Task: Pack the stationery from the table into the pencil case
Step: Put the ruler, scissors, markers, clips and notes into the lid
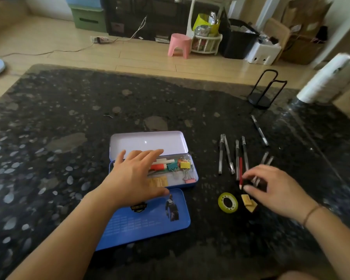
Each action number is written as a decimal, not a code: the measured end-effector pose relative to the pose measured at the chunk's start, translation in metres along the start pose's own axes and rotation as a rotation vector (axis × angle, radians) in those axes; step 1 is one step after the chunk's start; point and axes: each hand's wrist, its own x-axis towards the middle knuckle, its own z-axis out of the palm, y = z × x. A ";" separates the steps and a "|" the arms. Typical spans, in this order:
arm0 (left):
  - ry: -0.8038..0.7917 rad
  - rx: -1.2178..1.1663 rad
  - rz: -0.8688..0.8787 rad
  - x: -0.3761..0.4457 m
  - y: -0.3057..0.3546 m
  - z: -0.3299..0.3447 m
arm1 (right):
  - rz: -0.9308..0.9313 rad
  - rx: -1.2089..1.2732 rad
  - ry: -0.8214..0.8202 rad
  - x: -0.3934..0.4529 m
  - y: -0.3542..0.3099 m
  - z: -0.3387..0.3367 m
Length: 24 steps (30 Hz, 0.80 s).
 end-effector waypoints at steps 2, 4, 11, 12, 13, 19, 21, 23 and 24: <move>0.023 0.012 0.000 -0.006 -0.006 -0.003 | -0.117 -0.044 -0.065 -0.010 -0.008 0.004; 0.048 0.018 0.009 -0.014 -0.012 -0.005 | -0.189 -0.079 -0.113 -0.016 -0.013 0.009; 0.095 0.068 -0.025 -0.036 -0.033 -0.002 | -0.224 -0.105 -0.143 -0.024 -0.017 0.014; 0.103 0.068 -0.042 -0.038 -0.036 -0.003 | -0.242 -0.121 -0.149 -0.025 -0.019 0.017; 0.108 0.065 -0.055 -0.039 -0.039 -0.004 | -0.253 -0.136 -0.147 -0.027 -0.020 0.019; 0.092 0.040 -0.079 -0.060 -0.041 -0.011 | -0.279 -0.172 -0.123 -0.025 -0.039 0.021; 0.057 0.037 -0.144 -0.070 -0.041 -0.019 | -0.299 -0.176 -0.085 -0.025 -0.060 0.023; -0.034 0.068 -0.272 -0.084 -0.044 -0.031 | -0.302 -0.160 -0.017 -0.024 -0.086 0.028; -0.106 0.092 -0.344 -0.091 -0.045 -0.036 | -0.280 -0.147 0.004 -0.024 -0.098 0.030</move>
